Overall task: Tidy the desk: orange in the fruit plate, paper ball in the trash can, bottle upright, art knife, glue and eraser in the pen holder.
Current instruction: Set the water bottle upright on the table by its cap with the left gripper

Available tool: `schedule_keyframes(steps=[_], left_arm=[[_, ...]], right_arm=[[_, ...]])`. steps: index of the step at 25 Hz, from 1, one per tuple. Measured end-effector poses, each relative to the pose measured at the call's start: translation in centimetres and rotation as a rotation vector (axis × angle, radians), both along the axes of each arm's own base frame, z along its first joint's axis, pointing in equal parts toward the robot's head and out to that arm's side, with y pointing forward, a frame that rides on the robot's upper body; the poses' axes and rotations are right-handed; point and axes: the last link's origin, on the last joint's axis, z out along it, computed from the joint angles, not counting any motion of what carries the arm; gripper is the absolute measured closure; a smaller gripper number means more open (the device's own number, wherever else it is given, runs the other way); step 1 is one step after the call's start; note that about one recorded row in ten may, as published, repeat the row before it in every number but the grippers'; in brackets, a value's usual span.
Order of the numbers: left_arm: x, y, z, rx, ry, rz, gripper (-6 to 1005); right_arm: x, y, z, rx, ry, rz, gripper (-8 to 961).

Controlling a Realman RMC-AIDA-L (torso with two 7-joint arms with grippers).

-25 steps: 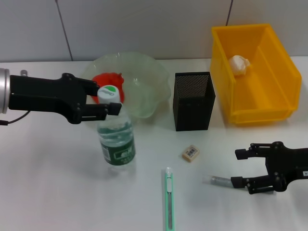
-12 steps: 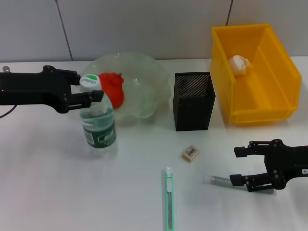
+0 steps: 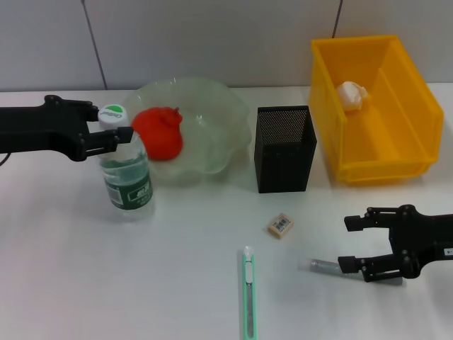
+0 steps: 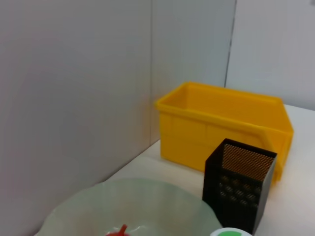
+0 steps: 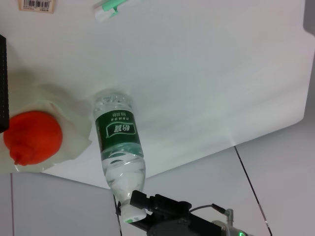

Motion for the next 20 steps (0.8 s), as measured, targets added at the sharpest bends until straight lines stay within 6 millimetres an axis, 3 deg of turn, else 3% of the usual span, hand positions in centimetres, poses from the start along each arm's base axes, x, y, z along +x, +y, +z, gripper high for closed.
schedule_keyframes(steps=[20], left_arm=[[-0.90,0.01,0.01,0.036,0.000,0.035,548]], right_arm=[[-0.12,0.15,0.06,0.000,-0.001,0.003,126]])
